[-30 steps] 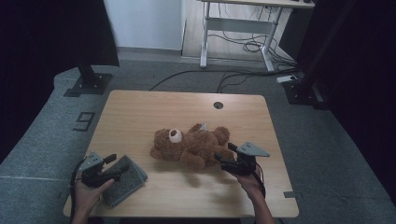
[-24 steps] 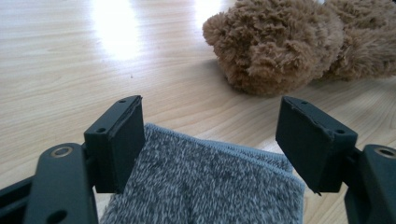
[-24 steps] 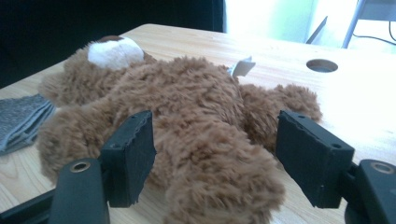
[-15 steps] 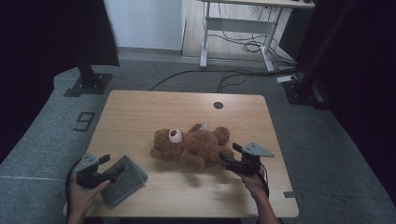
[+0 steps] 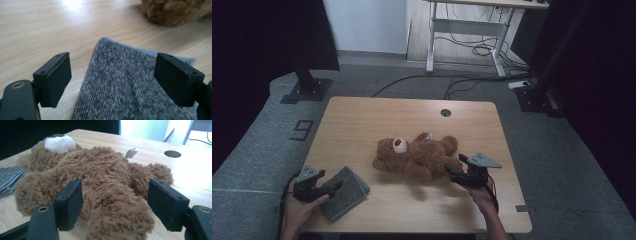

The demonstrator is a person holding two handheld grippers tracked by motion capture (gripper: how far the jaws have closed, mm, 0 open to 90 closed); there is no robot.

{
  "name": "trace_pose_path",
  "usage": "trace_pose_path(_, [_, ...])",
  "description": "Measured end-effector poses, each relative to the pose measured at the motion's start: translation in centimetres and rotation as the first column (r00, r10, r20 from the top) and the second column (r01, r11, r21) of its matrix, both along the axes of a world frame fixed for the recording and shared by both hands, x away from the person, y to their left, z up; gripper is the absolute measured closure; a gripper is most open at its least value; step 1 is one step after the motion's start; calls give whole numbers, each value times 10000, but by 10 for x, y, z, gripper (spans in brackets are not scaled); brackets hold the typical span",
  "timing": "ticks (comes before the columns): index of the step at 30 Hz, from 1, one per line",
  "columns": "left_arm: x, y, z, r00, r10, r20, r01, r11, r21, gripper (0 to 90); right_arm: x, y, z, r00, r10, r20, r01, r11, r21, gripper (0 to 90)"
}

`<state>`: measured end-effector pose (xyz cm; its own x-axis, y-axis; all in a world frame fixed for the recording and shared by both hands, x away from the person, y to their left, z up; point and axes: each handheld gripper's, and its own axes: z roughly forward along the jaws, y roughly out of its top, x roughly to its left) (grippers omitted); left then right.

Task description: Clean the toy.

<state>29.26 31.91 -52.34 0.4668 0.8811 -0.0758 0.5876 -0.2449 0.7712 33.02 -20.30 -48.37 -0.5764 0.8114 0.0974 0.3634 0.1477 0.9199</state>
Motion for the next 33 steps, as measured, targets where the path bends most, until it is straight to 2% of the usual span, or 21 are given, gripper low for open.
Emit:
trace_pose_path(3, [2,-4,-5,9994,-189,-295,194,9997,155,148,0,-1,0,10000,-56,12,56,10000,12,285])
trace_pose_path(7, [3,-13,-10,9980,-443,-450,461,9981,407,148,0,-2,1,9999,-114,25,114,9999,59,286])
trace_pose_path(14, [5,-25,-18,9963,-550,-663,626,9909,1188,153,0,0,0,10000,-78,28,78,10000,-17,286])
trace_pose_path(22, [8,-25,-21,9964,-480,-696,557,9920,1134,174,0,1,0,9999,-108,12,108,9999,-23,286])
trace_pose_path(27, [8,-24,-21,9980,-442,-446,486,9934,1041,311,0,3,-1,10000,-54,-12,54,9999,-100,286])
trace_pose_path(31, [7,-23,-21,9979,-579,-299,605,9934,977,546,-1,3,-1,10000,-78,41,79,9999,-81,286])
trace_pose_path(33, [7,-23,-21,9984,-491,-288,517,9941,955,622,0,2,-1,9999,-121,28,121,9999,-89,287])
